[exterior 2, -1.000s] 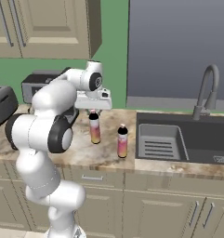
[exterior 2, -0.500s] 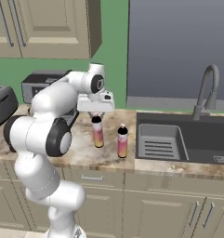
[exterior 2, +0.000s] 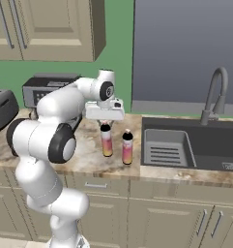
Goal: Place the large bottle from the dining counter next to the other large bottle outside the sink, and place the small bottle from the dining counter next to the other small bottle inside the sink.
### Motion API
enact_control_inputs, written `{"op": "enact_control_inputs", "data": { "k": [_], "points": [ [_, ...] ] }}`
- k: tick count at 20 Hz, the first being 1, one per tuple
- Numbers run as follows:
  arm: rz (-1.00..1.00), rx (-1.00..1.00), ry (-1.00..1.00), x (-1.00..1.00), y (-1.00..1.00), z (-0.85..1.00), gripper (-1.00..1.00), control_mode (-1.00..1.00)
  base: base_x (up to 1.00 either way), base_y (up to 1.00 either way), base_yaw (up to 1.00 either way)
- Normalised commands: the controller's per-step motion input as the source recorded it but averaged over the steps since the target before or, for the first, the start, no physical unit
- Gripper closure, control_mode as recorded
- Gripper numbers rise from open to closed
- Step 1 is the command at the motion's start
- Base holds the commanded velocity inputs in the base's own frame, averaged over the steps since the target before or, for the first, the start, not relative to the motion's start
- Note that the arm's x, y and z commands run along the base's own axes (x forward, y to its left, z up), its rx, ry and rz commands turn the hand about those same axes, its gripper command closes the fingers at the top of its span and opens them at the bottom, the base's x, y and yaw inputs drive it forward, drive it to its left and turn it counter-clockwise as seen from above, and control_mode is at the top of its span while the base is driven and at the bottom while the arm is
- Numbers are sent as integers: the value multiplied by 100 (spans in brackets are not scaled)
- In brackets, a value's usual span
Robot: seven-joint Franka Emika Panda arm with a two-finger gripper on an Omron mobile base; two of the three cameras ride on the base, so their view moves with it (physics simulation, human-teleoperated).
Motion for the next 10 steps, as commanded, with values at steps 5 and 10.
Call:
{"op": "enact_control_inputs", "data": {
  "k": [5,10],
  "points": [
    [0,0,0,0,-23,-16,100,-100,0,0,0],
    [1,0,-7,0,0,-9,100,-100,0,0,0]
  ]
}}
